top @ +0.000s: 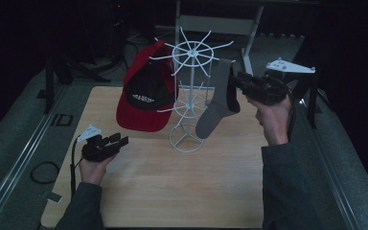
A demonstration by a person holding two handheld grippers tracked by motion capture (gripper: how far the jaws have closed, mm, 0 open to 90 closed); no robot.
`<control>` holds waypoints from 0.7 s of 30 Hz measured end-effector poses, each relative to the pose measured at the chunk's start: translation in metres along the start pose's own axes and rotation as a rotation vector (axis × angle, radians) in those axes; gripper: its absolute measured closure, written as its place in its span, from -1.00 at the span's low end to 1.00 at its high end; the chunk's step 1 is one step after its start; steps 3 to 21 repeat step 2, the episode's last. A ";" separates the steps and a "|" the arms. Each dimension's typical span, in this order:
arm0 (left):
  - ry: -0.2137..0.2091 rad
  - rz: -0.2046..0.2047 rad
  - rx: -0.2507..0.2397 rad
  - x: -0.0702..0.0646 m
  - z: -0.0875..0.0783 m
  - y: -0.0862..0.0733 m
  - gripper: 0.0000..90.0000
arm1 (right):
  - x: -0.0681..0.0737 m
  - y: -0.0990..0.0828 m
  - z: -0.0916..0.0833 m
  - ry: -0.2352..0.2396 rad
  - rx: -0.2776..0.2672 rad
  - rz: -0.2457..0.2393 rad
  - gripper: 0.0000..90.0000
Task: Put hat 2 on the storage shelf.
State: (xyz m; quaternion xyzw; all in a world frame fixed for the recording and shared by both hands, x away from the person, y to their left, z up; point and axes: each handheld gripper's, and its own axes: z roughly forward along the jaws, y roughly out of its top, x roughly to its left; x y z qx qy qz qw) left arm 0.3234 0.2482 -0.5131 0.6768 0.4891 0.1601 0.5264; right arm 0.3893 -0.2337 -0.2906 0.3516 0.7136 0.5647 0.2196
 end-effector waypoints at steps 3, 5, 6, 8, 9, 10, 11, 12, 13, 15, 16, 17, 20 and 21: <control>0.000 -0.001 0.000 0.000 0.000 0.000 0.22 | -0.002 -0.003 -0.002 -0.003 -0.005 0.003 0.35; 0.000 -0.001 0.000 0.000 0.000 0.000 0.22 | -0.002 -0.003 -0.002 -0.003 -0.005 0.003 0.35; 0.000 -0.001 0.000 0.000 0.000 0.000 0.22 | -0.002 -0.003 -0.002 -0.003 -0.005 0.003 0.35; 0.000 -0.001 0.000 0.000 0.000 0.000 0.22 | -0.002 -0.003 -0.002 -0.003 -0.005 0.003 0.35; 0.000 -0.001 0.000 0.000 0.000 0.000 0.22 | -0.002 -0.003 -0.002 -0.003 -0.005 0.003 0.35; 0.000 -0.001 0.000 0.000 0.000 0.000 0.22 | -0.002 -0.003 -0.002 -0.003 -0.005 0.003 0.35; 0.000 -0.001 0.000 0.000 0.000 0.000 0.22 | -0.002 -0.003 -0.002 -0.003 -0.005 0.003 0.35; 0.000 -0.001 0.000 0.000 0.000 0.000 0.22 | -0.002 -0.003 -0.002 -0.003 -0.005 0.003 0.35; 0.000 -0.001 0.000 0.000 0.000 0.000 0.22 | -0.002 -0.003 -0.002 -0.003 -0.005 0.003 0.35; 0.000 -0.001 0.000 0.000 0.000 0.000 0.22 | -0.002 -0.003 -0.002 -0.003 -0.005 0.003 0.35; 0.000 -0.001 0.000 0.000 0.000 0.000 0.22 | -0.002 -0.003 -0.002 -0.003 -0.005 0.003 0.35; 0.000 -0.001 0.000 0.000 0.000 0.000 0.22 | -0.002 -0.003 -0.002 -0.003 -0.005 0.003 0.35; 0.000 -0.001 0.000 0.000 0.000 0.000 0.22 | -0.002 -0.003 -0.002 -0.003 -0.005 0.003 0.35; 0.000 -0.001 0.000 0.000 0.000 0.000 0.22 | -0.002 -0.003 -0.002 -0.003 -0.005 0.003 0.35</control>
